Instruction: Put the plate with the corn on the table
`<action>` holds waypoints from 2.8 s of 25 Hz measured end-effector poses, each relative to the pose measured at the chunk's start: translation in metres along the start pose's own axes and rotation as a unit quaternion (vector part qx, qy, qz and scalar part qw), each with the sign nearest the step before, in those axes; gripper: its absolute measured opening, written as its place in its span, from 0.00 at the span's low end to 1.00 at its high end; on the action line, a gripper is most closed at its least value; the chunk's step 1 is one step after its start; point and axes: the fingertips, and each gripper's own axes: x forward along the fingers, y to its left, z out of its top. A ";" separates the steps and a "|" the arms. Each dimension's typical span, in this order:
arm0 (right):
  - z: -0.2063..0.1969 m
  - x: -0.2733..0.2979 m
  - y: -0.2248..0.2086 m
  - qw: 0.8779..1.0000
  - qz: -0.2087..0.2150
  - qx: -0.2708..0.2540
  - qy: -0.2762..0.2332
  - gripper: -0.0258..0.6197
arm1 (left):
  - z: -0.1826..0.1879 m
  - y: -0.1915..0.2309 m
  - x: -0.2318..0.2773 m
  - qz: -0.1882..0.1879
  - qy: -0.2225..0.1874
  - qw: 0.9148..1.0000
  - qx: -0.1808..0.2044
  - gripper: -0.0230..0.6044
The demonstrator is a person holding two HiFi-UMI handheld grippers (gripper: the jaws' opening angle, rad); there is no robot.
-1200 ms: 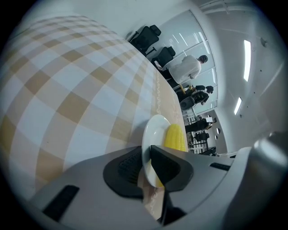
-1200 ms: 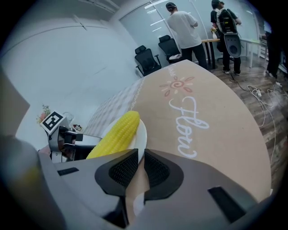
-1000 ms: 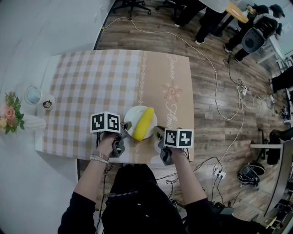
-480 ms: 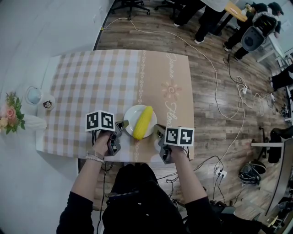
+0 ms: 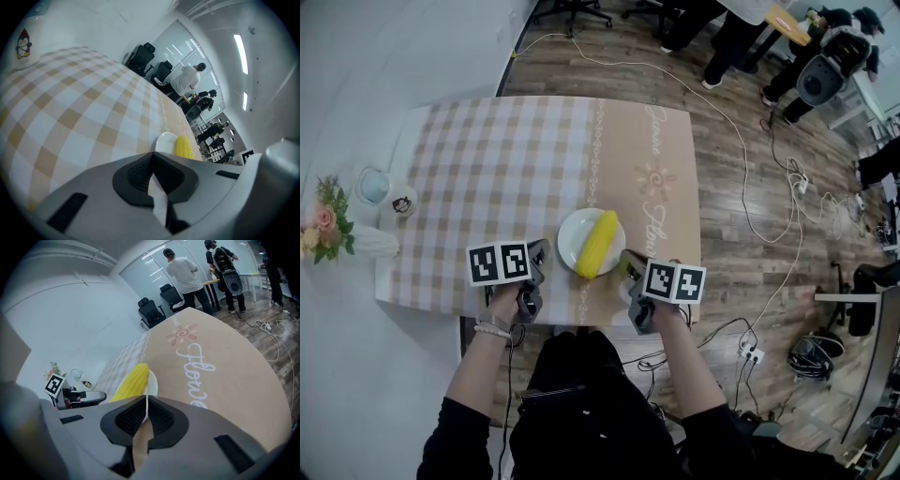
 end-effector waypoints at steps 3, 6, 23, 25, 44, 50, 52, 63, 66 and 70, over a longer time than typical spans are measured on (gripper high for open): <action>0.004 -0.009 0.008 1.000 -0.001 -0.020 -0.020 0.11 | 0.007 -0.009 -0.013 -0.005 -0.032 0.999 0.018 0.06; 0.014 -0.020 0.023 0.998 0.009 -0.043 -0.052 0.11 | 0.014 -0.022 -0.026 -0.003 -0.057 0.997 0.056 0.06; 0.043 -0.106 0.100 0.963 0.033 -0.200 -0.178 0.11 | 0.032 -0.123 -0.117 -0.021 -0.191 0.952 0.239 0.06; 0.046 -0.117 0.109 0.956 0.032 -0.220 -0.193 0.11 | 0.032 -0.132 -0.127 -0.023 -0.204 0.945 0.255 0.06; 0.072 -0.198 0.177 0.886 0.024 -0.352 -0.303 0.11 | 0.037 -0.190 -0.202 -0.018 -0.299 0.884 0.359 0.06; 0.078 -0.204 0.183 0.874 0.023 -0.367 -0.317 0.11 | 0.036 -0.204 -0.206 -0.007 -0.301 0.874 0.382 0.06; 0.079 -0.205 0.183 0.873 0.022 -0.368 -0.318 0.11 | 0.034 -0.207 -0.205 -0.004 -0.295 0.877 0.380 0.06; 0.083 -0.200 0.184 0.858 0.008 -0.403 -0.318 0.11 | 0.034 -0.207 -0.196 0.004 -0.289 0.876 0.385 0.06; 0.086 -0.200 0.182 0.857 0.006 -0.405 -0.319 0.10 | 0.035 -0.207 -0.194 0.007 -0.289 0.874 0.390 0.06; 0.087 -0.200 0.181 0.855 0.002 -0.410 -0.318 0.10 | 0.036 -0.208 -0.192 0.009 -0.288 0.875 0.390 0.06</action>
